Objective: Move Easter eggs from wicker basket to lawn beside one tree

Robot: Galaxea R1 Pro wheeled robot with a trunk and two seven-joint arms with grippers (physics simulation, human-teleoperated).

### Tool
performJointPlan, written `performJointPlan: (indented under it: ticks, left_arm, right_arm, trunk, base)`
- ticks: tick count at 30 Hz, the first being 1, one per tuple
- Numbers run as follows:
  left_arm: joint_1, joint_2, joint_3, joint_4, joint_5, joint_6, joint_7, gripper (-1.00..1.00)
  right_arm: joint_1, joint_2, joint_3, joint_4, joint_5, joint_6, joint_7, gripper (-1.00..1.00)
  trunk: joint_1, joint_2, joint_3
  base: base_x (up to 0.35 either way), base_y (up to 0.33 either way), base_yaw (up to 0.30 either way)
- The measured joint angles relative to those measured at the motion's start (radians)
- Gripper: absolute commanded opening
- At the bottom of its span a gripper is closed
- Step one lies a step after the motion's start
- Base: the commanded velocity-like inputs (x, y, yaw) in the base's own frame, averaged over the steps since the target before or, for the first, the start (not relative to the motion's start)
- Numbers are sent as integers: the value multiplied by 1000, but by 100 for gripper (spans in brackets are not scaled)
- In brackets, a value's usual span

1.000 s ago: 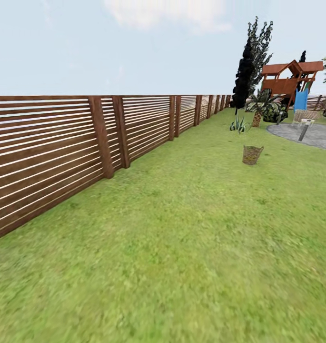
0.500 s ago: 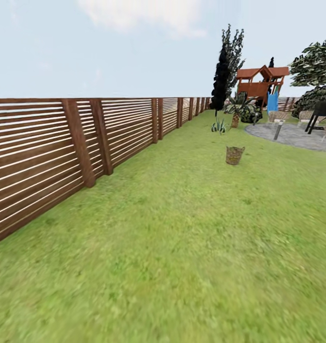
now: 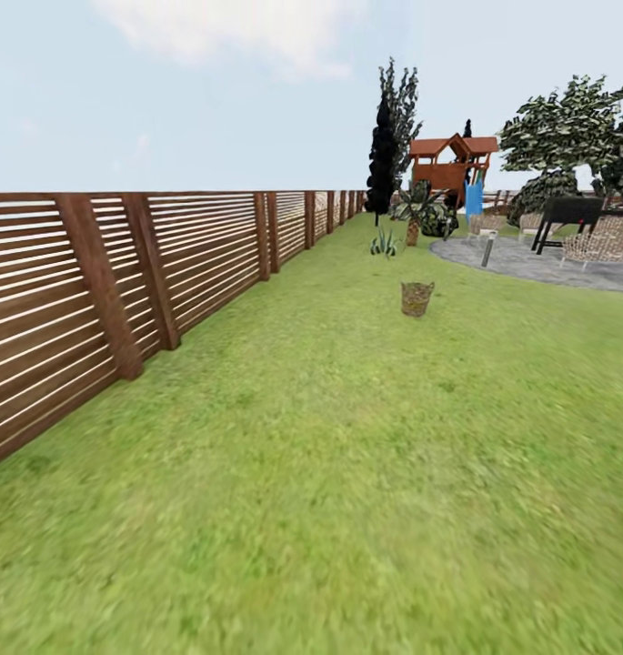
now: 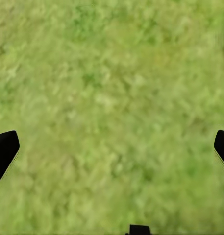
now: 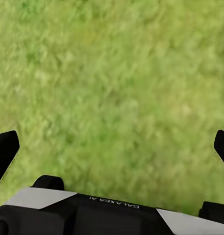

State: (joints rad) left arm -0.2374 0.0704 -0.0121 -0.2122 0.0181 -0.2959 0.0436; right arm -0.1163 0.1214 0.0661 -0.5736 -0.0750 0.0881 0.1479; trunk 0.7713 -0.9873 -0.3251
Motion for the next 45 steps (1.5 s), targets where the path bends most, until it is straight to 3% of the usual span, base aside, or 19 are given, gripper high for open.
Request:
performJointPlan:
  ticks: [9, 23, 45]
  left_arm:
    - [0, 0, 0, 0, 0, 0, 0, 100]
    - [0, 0, 0, 0, 0, 0, 0, 100]
    - [0, 0, 0, 0, 0, 0, 0, 100]
  right_arm:
    - [0, 0, 0, 0, 0, 0, 0, 100]
    - [0, 1, -1, 0, -1, -1, 0, 100]
    - [0, 0, -4, 0, -1, -1, 0, 100]
  trunk:
    - [0, 0, 6]
    - [0, 0, 6]
    - [0, 0, -13]
  base:
    - [327, 113, -185]
    - [327, 113, -17]
    - [327, 113, -78]
